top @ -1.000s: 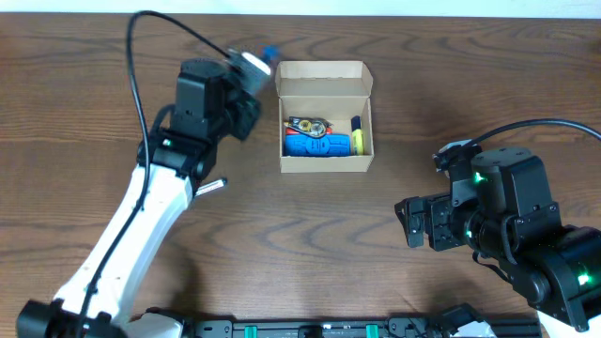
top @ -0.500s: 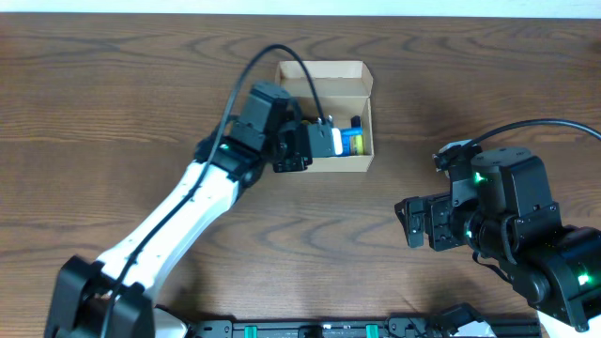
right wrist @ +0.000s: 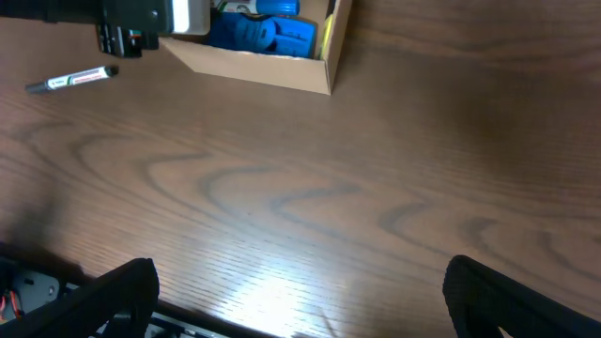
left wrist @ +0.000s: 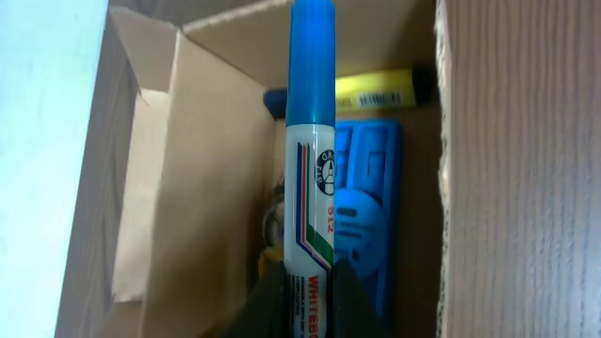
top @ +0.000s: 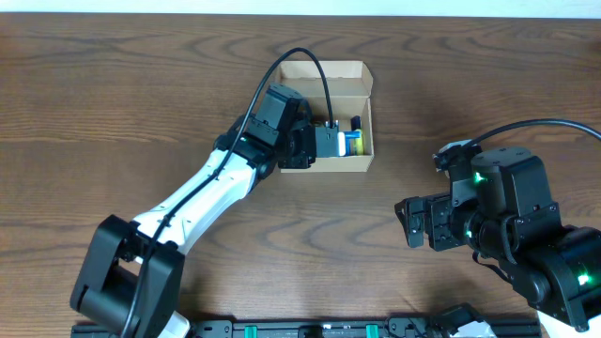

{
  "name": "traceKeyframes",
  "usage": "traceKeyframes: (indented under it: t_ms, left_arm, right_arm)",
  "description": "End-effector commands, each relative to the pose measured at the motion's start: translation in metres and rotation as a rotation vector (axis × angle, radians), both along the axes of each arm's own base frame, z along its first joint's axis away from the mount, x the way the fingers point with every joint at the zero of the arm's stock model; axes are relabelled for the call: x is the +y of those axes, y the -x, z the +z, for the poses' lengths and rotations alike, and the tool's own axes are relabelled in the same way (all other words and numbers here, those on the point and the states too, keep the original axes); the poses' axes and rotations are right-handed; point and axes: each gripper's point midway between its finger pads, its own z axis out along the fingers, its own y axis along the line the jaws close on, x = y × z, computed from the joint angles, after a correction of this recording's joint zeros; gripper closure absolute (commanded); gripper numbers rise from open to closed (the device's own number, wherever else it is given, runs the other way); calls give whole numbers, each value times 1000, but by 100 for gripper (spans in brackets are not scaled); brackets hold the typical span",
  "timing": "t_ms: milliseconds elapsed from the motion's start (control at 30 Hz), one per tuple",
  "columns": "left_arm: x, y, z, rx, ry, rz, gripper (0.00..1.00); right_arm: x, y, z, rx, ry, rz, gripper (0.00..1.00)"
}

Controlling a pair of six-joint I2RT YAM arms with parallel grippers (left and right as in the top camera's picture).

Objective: Pack container
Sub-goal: 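Carry the blue-capped marker with the left gripper into the box, then move the left gripper to the black-capped marker and grasp it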

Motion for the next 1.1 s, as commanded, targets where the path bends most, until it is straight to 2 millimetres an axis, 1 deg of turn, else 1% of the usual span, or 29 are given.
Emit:
traceKeyframes:
  t_ms: [0, 167, 267, 333, 400, 433, 500, 533, 567, 633, 700, 733, 800, 933, 1067]
  left_arm:
    - [5, -8, -1, -30, -30, 18, 85]
    - [6, -12, 4, -52, -28, 34, 51]
    - [5, -12, 20, -63, 12, 60, 45]
    - [5, -10, 41, -73, 66, 98, 43]
    - [7, -7, 67, -81, 133, 149, 41]
    - [12, -3, 90, -87, 187, 197, 39]
    - [21, 2, 110, -97, 223, 251, 37]
    - [29, 6, 122, -108, 235, 286, 36]
    - [41, 12, 135, -128, 231, 328, 36]
    - [63, 24, 147, -152, 194, 387, 36]
    - [83, 38, 151, -153, 142, 435, 36]
    - [94, 48, 150, -141, 112, 453, 36]
    - [108, 66, 144, -98, 64, 465, 36]
    - [136, 100, 121, 36, -33, 508, 37]
    - [157, 119, 98, 163, -112, 575, 37]
  right_arm:
    - [1, 1, 1, -1, -2, 1, 1]
    - [1, 1, 1, -1, -3, 1, 1]
    - [1, 1, 1, -1, -2, 1, 1]
    - [1, 1, 1, -1, -2, 1, 1]
    - [1, 1, 1, -1, -2, 1, 1]
    - [1, 1, 1, -1, -2, 1, 1]
    - [1, 1, 1, -1, -3, 1, 1]
    - [1, 1, 1, -1, -2, 1, 1]
    - [1, 1, 1, -1, -2, 1, 1]
    - [1, 1, 1, -1, -2, 1, 1]
    - [1, 1, 1, -1, -2, 1, 1]
    - [1, 1, 1, -1, -2, 1, 1]
    - [1, 1, 1, -1, -2, 1, 1]
    - [1, 1, 1, -1, -2, 1, 1]
    - [1, 1, 1, -1, -2, 1, 1]
